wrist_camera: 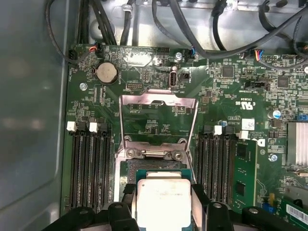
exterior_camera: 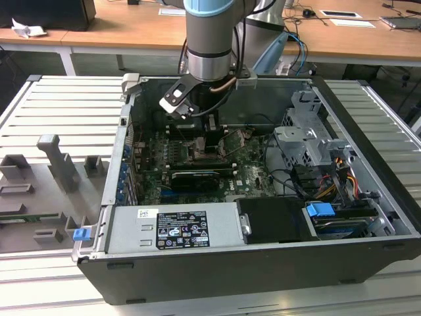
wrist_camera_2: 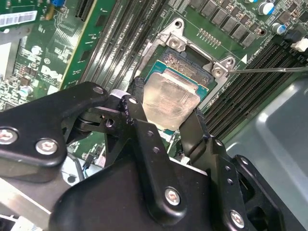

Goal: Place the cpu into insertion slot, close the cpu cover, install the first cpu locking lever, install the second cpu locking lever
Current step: 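Place the cpu into insertion slot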

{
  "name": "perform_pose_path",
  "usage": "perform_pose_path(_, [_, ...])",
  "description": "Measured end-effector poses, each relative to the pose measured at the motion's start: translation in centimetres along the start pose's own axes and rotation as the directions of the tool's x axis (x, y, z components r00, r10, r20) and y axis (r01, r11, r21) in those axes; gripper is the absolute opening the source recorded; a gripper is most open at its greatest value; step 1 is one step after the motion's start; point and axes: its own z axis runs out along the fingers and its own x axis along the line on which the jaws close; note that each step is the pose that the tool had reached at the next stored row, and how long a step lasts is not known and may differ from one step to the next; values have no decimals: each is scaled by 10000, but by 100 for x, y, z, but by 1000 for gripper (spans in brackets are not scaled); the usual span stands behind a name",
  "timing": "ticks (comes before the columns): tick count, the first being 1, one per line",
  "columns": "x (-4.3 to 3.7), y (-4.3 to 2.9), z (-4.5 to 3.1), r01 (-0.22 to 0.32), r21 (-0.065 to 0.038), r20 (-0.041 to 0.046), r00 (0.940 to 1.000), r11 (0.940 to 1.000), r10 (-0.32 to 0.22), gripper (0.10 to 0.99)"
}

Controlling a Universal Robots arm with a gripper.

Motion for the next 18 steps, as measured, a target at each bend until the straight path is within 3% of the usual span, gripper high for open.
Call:
perform_pose_path(5, [30,-11,50,2,-1,-2,10000,10000,-2,541])
perform_pose_path(7, [56,-21,128,-10,-1,-2,10000,10000,10,541])
perform_pose_path(11, [68,-32,169,-439,6,24,9990,9990,439,541])
perform_pose_path(18, [76,-34,240,-575,7,30,9983,9983,575,541])
